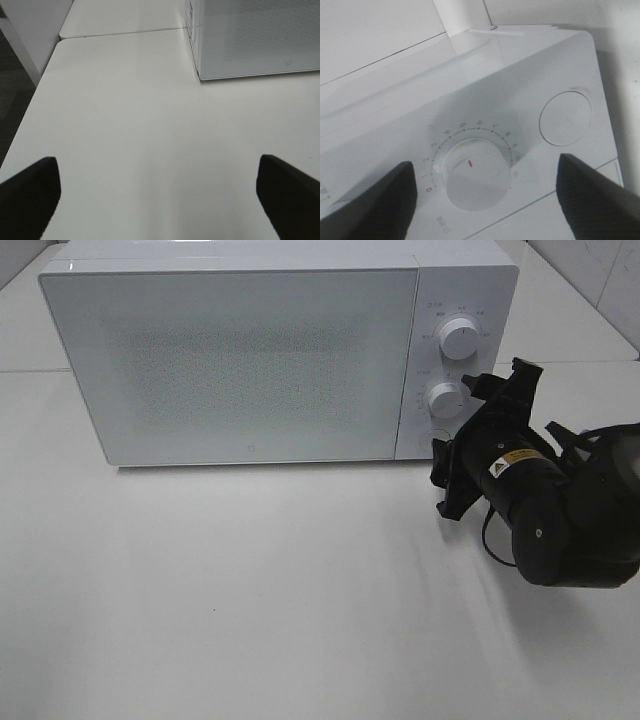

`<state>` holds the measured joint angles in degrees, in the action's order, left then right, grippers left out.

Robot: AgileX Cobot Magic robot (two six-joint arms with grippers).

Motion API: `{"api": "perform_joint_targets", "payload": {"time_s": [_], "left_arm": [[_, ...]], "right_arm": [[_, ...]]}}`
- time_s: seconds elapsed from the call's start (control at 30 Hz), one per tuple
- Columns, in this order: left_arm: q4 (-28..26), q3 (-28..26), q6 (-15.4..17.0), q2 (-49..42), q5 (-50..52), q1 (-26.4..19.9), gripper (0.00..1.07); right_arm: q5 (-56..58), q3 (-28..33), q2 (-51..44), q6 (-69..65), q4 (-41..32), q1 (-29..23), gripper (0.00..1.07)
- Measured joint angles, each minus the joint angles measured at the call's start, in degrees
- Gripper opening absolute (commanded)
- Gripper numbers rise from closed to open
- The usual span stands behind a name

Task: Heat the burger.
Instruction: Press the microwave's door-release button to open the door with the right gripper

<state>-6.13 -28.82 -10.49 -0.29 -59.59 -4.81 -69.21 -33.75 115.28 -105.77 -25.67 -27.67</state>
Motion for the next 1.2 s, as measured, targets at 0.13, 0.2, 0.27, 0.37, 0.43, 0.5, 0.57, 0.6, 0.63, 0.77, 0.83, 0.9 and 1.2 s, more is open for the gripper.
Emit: {"api": "perform_joint_targets", "payload": {"time_s": [0.13, 0.2, 0.27, 0.37, 0.43, 0.5, 0.57, 0.6, 0.63, 0.77, 0.83, 0.9, 1.2], "left_arm": [[0.00, 0.00, 0.00, 0.00, 0.00, 0.00, 1.01], [0.00, 0.00, 0.00, 0.00, 0.00, 0.00, 1.01], [0.00, 0.00, 0.00, 0.00, 0.00, 0.00, 1.01], [0.00, 0.00, 0.00, 0.00, 0.00, 0.00, 1.01], [0.00, 0.00, 0.00, 0.00, 0.00, 0.00, 1.01], [0.00, 0.00, 0.00, 0.00, 0.00, 0.00, 1.01], [0.00, 0.00, 0.00, 0.00, 0.00, 0.00, 1.01], [0.00, 0.00, 0.00, 0.00, 0.00, 0.00, 1.01], [0.00, 0.00, 0.00, 0.00, 0.00, 0.00, 1.01], [0.00, 0.00, 0.00, 0.00, 0.00, 0.00, 1.01], [0.00, 0.00, 0.00, 0.00, 0.00, 0.00, 1.01], [0.00, 0.00, 0.00, 0.00, 0.00, 0.00, 1.01], [0.00, 0.00, 0.00, 0.00, 0.00, 0.00, 1.01]], "right_arm": [[0.00, 1.43, -1.15, 0.00, 0.00, -0.11, 0.77], [0.00, 2.01, -1.60, 0.00, 0.00, -0.29, 0.77], [0.00, 4.53, -4.13, 0.69, -0.06, -1.89, 0.77], [0.00, 6.99, -5.84, 4.18, -0.69, -3.50, 0.77], [0.00, 8.88, -7.45, 7.62, -1.09, -4.30, 0.77], [0.00, 9.63, -8.54, 9.45, -1.09, -4.47, 0.77], [0.00, 11.34, -10.89, 14.84, -1.09, -4.58, 0.77], [0.00, 12.26, -12.43, 18.11, -1.15, -4.58, 0.77], [0.00, 13.87, -15.53, 24.87, -1.26, -4.58, 0.77], [0.00, 16.21, -21.26, 37.30, -1.49, -4.58, 0.77], [0.00, 17.07, -24.81, 45.61, -1.49, -4.58, 0.77], [1.38, 17.36, -30.42, 58.90, -1.43, -4.58, 0.77], [33.40, 16.67, -41.31, 97.75, -6.82, -4.58, 0.76]]}}
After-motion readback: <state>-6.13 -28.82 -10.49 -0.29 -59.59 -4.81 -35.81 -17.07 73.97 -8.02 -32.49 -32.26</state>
